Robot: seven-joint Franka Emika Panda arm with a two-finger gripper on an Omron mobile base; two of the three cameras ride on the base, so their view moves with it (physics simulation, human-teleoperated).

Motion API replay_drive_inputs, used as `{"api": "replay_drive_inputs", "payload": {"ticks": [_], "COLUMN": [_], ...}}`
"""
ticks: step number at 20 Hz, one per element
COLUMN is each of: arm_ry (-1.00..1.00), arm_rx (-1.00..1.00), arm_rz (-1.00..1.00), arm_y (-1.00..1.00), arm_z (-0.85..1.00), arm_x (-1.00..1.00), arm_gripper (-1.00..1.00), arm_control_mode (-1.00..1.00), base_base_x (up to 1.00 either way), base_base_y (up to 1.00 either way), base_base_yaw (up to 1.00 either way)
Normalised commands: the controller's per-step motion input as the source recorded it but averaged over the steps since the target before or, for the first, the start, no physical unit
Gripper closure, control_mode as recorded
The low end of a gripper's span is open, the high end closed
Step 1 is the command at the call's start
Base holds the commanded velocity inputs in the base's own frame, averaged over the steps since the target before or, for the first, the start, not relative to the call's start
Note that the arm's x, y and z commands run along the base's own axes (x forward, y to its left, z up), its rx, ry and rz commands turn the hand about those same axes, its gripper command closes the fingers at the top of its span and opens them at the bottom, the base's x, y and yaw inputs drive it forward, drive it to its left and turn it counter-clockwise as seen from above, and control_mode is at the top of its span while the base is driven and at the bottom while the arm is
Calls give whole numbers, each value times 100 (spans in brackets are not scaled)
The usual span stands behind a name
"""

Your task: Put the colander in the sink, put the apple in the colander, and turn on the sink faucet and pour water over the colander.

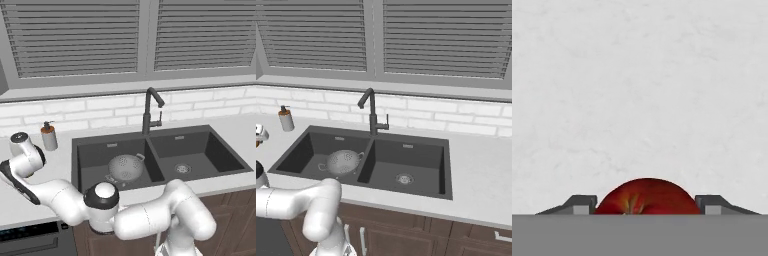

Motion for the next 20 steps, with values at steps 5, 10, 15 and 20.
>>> {"api": "replay_drive_inputs", "payload": {"ticks": [5,10,15,20], "arm_ry": [-3,-20,-33,-22], "arm_rx": [0,5,7,12], "arm_rz": [-28,-39,-32,-28], "arm_y": [-35,-68,-90,-100], "arm_z": [-10,45,50,39], "arm_x": [-62,-44,-19,-18], "arm_gripper": [100,100,100,100], "arm_control_mode": [-100,-100,-100,-100], "base_base_x": [0,0,0,0], "base_base_y": [0,0,0,0], "base_base_yaw": [0,0,0,0]}}
